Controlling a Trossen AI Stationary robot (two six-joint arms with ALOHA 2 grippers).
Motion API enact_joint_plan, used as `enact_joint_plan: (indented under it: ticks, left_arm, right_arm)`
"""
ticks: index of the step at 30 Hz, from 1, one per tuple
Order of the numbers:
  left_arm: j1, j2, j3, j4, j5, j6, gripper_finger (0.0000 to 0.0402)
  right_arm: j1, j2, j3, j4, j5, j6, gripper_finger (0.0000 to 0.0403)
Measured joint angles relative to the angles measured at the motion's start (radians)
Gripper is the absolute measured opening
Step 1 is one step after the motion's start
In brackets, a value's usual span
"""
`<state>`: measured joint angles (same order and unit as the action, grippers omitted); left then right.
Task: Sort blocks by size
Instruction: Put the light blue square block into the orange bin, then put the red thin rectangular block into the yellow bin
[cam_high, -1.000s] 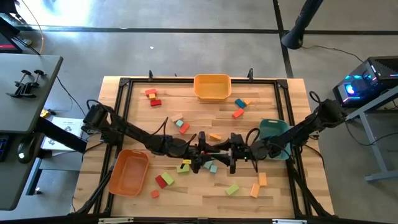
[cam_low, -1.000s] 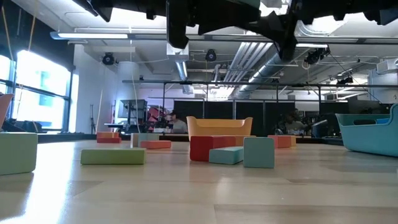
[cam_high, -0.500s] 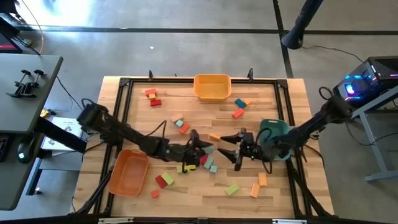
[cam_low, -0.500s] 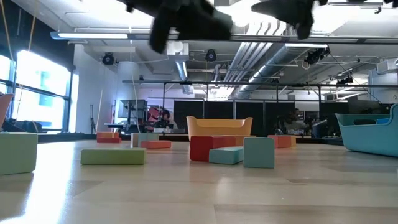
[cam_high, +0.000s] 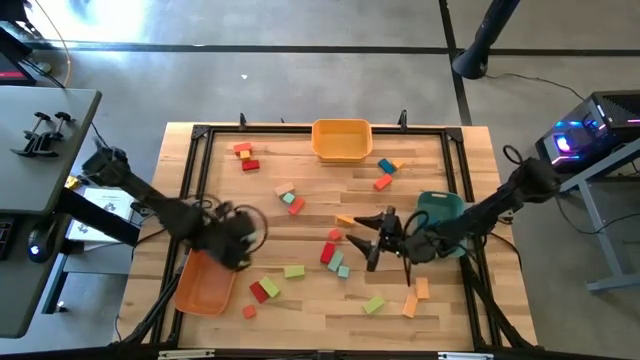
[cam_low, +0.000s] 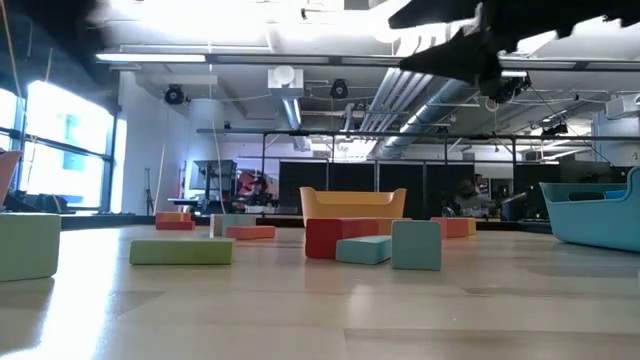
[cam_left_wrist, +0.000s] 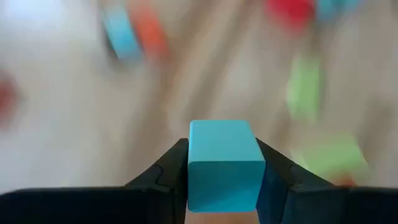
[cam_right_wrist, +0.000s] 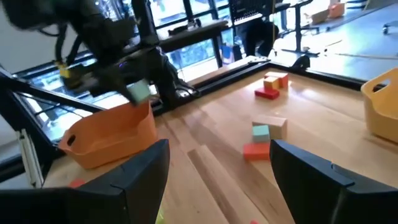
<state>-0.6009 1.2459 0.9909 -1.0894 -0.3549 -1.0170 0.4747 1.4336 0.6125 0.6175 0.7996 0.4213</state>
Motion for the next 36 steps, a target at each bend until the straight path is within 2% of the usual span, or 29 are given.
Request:
enact_joint_plan:
  ticks: [2, 4, 8, 13, 18, 24, 33, 36]
  left_arm:
    - [-0.053, 0.016, 0.0, -0.081, 0.118, -0.168, 0.0108]
    - [-0.1, 0.035, -0.009, -0.116, 0.195, -0.302, 0.0108]
    - [-0.185, 0.065, -0.074, -0.034, 0.349, -0.495, 0.0108]
    - [-0.254, 0.108, -0.188, 0.071, 0.382, -0.631, 0.0116]
    - [-0.272, 0.122, -0.283, 0.119, 0.406, -0.699, 0.012]
    - [-0.256, 0.115, -0.304, 0.127, 0.48, -0.697, 0.0127]
    - [-0.222, 0.028, -0.303, 0.084, 0.502, -0.665, 0.0186]
    - [-0.207, -0.034, -0.303, 0.086, 0.506, -0.675, 0.0205]
  right_arm:
    - [-0.024, 0.01, 0.0, 0.013, -0.041, -0.001, 0.0272]
    - [-0.044, 0.014, 0.0, 0.016, -0.08, -0.003, 0.0272]
    - [-0.059, 0.014, 0.0, 0.022, -0.135, -0.029, 0.0272]
    - [-0.057, 0.014, 0.0, 0.023, -0.167, -0.063, 0.0272]
    - [-0.057, 0.014, 0.0, 0.022, -0.181, -0.064, 0.0272]
    - [-0.061, 0.014, 0.0, 0.015, -0.207, -0.076, 0.0272]
    - [-0.045, 0.012, 0.0, 0.018, -0.207, -0.115, 0.0272]
    - [-0.019, -0.038, 0.0, -0.009, -0.206, -0.134, 0.0272]
